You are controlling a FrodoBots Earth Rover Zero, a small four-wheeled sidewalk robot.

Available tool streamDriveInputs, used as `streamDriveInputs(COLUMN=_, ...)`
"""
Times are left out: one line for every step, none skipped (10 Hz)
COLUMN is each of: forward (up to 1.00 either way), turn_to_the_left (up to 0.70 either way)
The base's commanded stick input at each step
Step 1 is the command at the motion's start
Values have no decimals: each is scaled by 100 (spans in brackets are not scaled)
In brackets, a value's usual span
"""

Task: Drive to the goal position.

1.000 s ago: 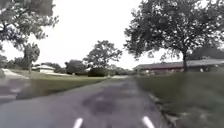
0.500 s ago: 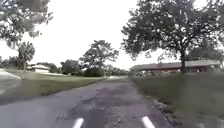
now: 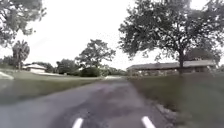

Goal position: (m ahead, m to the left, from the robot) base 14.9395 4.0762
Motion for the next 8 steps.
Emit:
streamDriveInputs(forward=69, turn_to_the_left=3)
streamDriveInputs(forward=69, turn_to_the_left=3)
streamDriveInputs(forward=69, turn_to_the_left=3)
streamDriveInputs(forward=69, turn_to_the_left=3)
streamDriveInputs(forward=69, turn_to_the_left=3)
streamDriveInputs(forward=69, turn_to_the_left=3)
streamDriveInputs(forward=69, turn_to_the_left=3)
streamDriveInputs(forward=69, turn_to_the_left=3)
